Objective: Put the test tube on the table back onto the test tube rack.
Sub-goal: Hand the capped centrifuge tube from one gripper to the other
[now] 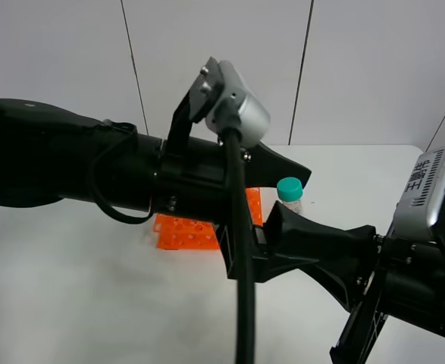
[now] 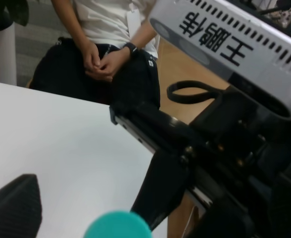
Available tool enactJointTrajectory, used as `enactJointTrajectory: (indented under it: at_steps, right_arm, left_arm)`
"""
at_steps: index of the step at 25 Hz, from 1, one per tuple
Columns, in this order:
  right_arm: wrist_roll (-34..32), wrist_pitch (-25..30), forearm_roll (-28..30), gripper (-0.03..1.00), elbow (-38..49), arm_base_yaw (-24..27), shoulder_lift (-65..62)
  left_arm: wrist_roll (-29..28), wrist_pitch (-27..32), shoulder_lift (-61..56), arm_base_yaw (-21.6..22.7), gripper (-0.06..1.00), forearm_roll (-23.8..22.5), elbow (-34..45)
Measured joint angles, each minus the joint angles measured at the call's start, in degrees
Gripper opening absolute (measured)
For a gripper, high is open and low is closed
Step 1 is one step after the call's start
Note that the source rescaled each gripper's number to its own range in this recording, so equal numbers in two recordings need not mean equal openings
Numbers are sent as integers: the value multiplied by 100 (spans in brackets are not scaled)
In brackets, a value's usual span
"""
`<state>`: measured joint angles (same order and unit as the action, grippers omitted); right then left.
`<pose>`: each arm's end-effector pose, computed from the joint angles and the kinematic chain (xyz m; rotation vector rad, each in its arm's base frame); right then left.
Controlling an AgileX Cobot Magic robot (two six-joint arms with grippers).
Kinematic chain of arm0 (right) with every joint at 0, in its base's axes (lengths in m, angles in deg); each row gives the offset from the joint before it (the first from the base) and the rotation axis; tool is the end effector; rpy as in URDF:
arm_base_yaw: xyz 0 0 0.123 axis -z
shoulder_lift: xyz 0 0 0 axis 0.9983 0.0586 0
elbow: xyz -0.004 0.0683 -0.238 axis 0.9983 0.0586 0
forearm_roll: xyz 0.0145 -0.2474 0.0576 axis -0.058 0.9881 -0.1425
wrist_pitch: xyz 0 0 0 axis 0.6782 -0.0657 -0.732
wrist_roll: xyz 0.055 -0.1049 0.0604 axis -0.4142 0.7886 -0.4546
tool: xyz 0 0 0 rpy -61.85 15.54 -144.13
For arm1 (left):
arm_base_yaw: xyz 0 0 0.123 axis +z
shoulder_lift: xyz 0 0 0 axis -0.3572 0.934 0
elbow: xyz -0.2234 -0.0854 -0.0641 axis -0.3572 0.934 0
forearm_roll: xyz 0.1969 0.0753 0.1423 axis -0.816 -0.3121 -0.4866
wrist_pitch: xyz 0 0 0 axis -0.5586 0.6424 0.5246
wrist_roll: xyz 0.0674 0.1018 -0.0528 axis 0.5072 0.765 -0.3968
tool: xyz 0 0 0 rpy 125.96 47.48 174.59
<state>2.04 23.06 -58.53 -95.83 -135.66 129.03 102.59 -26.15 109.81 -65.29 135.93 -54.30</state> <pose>0.1486 0.1666 0.1965 -0.9098 1.6890 0.4592 0.2018 -0.3066 0.2401 1.1913 1.6035 -1.0736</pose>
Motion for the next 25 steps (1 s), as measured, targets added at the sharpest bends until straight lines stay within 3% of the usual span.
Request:
enactJointTrajectory:
  at_steps: [7, 15, 22, 25]
  right_arm:
    - [0, -5, 0, 3, 0, 0, 0]
    - [0, -16, 0, 3, 0, 0, 0]
    - [0, -118, 0, 3, 0, 0, 0]
    - [0, -145, 0, 3, 0, 0, 0]
  left_arm:
    - [137, -352, 22, 60, 100, 0, -77]
    - [206, -458, 22, 436, 100, 0, -77]
    - [206, -105, 22, 514, 100, 5, -175]
    - [200, 97, 22, 514, 91, 11, -182]
